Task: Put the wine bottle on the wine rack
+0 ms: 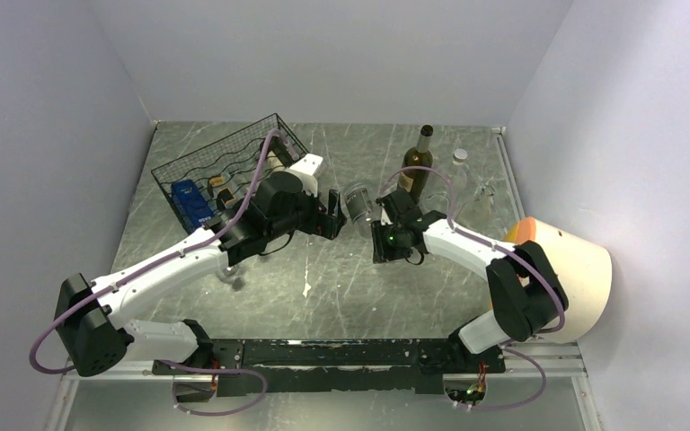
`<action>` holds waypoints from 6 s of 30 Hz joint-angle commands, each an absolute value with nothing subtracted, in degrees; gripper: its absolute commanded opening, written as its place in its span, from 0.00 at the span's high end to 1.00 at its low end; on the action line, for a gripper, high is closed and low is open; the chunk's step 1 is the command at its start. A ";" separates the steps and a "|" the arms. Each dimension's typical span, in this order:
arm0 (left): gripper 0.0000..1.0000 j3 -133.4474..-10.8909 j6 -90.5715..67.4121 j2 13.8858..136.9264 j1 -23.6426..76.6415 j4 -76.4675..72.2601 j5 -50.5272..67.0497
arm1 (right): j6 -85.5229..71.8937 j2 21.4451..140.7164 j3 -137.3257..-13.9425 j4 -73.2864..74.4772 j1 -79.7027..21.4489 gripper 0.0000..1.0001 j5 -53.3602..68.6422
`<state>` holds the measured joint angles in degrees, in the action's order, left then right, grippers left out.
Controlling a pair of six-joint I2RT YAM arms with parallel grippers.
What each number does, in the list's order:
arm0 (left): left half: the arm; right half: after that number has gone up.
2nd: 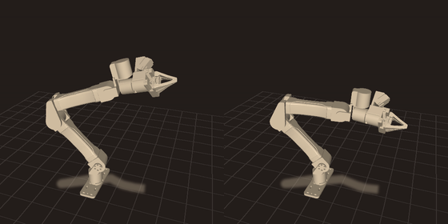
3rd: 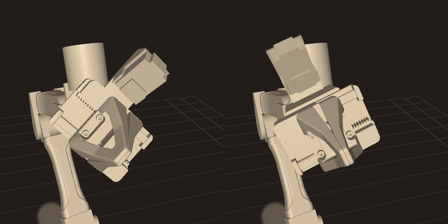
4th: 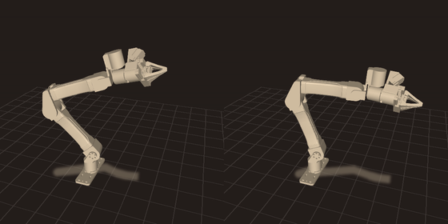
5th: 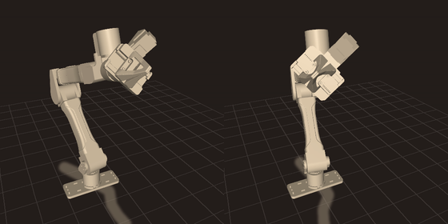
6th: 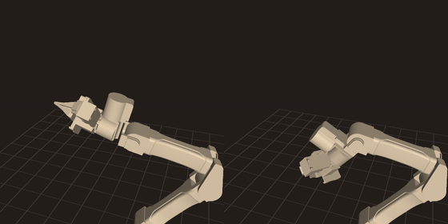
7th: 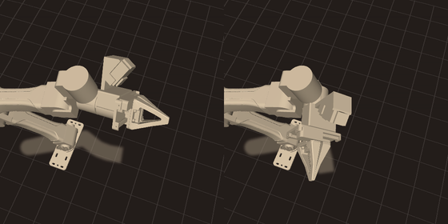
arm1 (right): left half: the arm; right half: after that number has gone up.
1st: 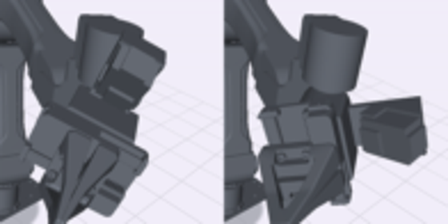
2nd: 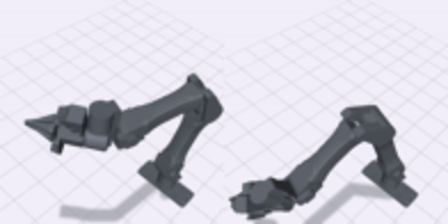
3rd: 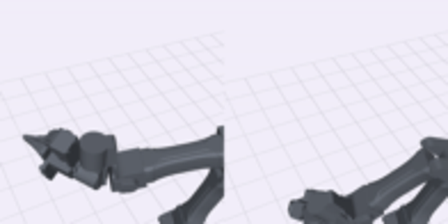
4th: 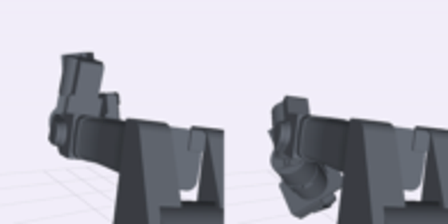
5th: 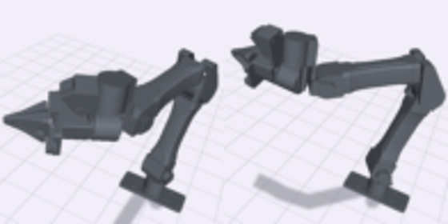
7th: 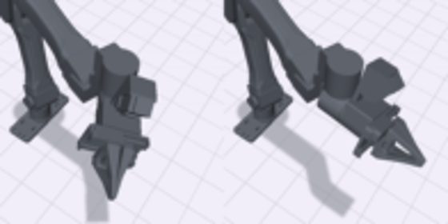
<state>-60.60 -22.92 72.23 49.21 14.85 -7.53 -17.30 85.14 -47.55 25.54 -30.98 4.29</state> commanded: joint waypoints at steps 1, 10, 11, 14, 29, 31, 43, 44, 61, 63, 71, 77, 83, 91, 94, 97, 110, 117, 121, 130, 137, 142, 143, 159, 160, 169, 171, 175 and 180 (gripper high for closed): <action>0.02 -61.83 -22.87 71.37 48.69 14.98 -7.87 | -17.14 86.38 -48.66 22.37 -31.02 0.57 3.65; 0.02 -61.69 -22.91 70.62 48.52 15.38 -8.60 | -17.14 88.25 -48.80 20.13 -31.03 0.46 2.47; 0.02 -61.70 -22.90 70.58 48.52 15.52 -8.73 | -16.78 88.77 -48.92 19.89 -31.05 0.45 2.46; 0.02 -61.62 -23.24 70.47 48.52 15.47 -8.87 | -16.52 89.88 -49.14 18.53 -31.04 0.43 2.44; 0.02 -61.86 -23.47 70.89 48.26 16.36 -9.19 | -19.33 95.12 -45.92 8.46 -32.39 0.43 -2.10; 0.02 -61.49 -23.48 70.76 48.18 15.97 -8.91 | -19.64 95.57 -45.04 7.34 -32.93 0.49 -4.00; 0.02 -62.41 -23.12 70.97 47.75 17.13 -9.30 | -19.36 90.65 -41.04 3.72 -33.77 1.00 -6.85; 0.02 -62.67 -23.13 70.93 47.80 17.40 -9.46 | -19.18 89.52 -40.97 3.39 -33.80 1.00 -7.20; 0.02 -63.01 -22.37 65.33 46.69 19.27 -13.85 | -17.74 70.27 -35.88 -7.00 -33.79 1.00 -1.25; 0.02 -63.10 -22.15 64.25 46.59 19.37 -14.77 | -17.83 68.69 -36.08 -7.50 -33.75 1.00 -0.11; 0.02 -62.49 -21.62 58.14 46.41 19.50 -25.50 | -17.56 67.02 -43.62 -5.36 -34.66 1.00 6.72; 0.02 -63.00 -17.40 52.24 46.45 19.76 -33.33 | -17.60 73.10 -55.49 -1.97 -38.12 1.00 5.98; 0.02 -62.74 -16.61 46.79 46.41 20.42 -36.09 | -16.96 86.01 -73.21 3.92 -41.63 1.00 3.48; 0.02 -62.39 -17.21 43.69 46.42 23.21 -36.96 | -14.92 103.62 -95.77 13.76 -41.71 1.00 2.08; 0.02 -62.21 -17.46 43.51 46.42 23.90 -36.93 | -13.59 109.50 -103.37 16.48 -41.67 1.00 2.20; 0.02 -61.69 -17.73 43.74 46.41 23.60 -36.53 | -12.76 114.99 -110.81 18.75 -41.64 1.00 1.98; 0.02 -61.53 -18.58 46.56 46.41 23.94 -34.22 | -9.45 129.69 -128.98 23.12 -40.71 0.97 -0.80; 0.02 -61.39 -18.60 47.26 46.41 23.74 -33.93 | -8.19 130.91 -128.67 24.97 -40.57 0.70 -0.45; 0.02 -61.60 -18.55 47.76 46.39 23.64 -33.66 | -8.25 131.27 -128.53 25.65 -40.52 0.58 -0.91; 0.02 -61.92 -18.38 48.08 46.38 23.78 -33.75 | -9.22 131.44 -129.07 26.20 -40.39 0.46 -2.02; 0.02 -62.02 -18.59 47.75 46.39 23.90 -33.68 | -10.20 126.95 -124.95 23.93 -40.39 0.39 -1.78; 0.02 -61.80 -18.75 47.18 46.40 23.91 -33.61 | -11.42 119.15 -116.89 18.61 -40.23 0.33 -1.05; 0.02 -61.72 -18.74 47.10 46.39 23.87 -33.58 | -11.74 117.18 -115.11 17.77 -40.13 0.33 -1.20; 0.02 -58.43 -17.49 44.73 46.39 21.01 -30.19 | -11.10 77.58 -80.01 20.25 -38.98 0.33 -30.74; 0.02 -57.97 -17.22 44.60 46.40 20.37 -29.56 | -11.78 75.47 -78.58 21.65 -38.62 0.33 -34.32; 0.02 -57.83 -15.86 45.70 46.42 16.04 -24.52 | -15.36 72.71 -77.08 26.50 -29.10 0.33 -38.20; 0.02 -57.92 -16.21 45.87 46.43 15.67 -24.52 | -15.55 74.28 -77.74 25.73 -27.57 0.33 -36.58; 0.02 -57.70 -16.70 45.96 46.36 16.35 -24.13 | -15.64 77.15 -77.76 22.05 -23.51 0.33 -32.42; 0.02 -57.68 -17.90 46.03 46.46 17.49 -23.61 | -13.82 82.03 -79.31 18.90 -20.47 0.35 -27.83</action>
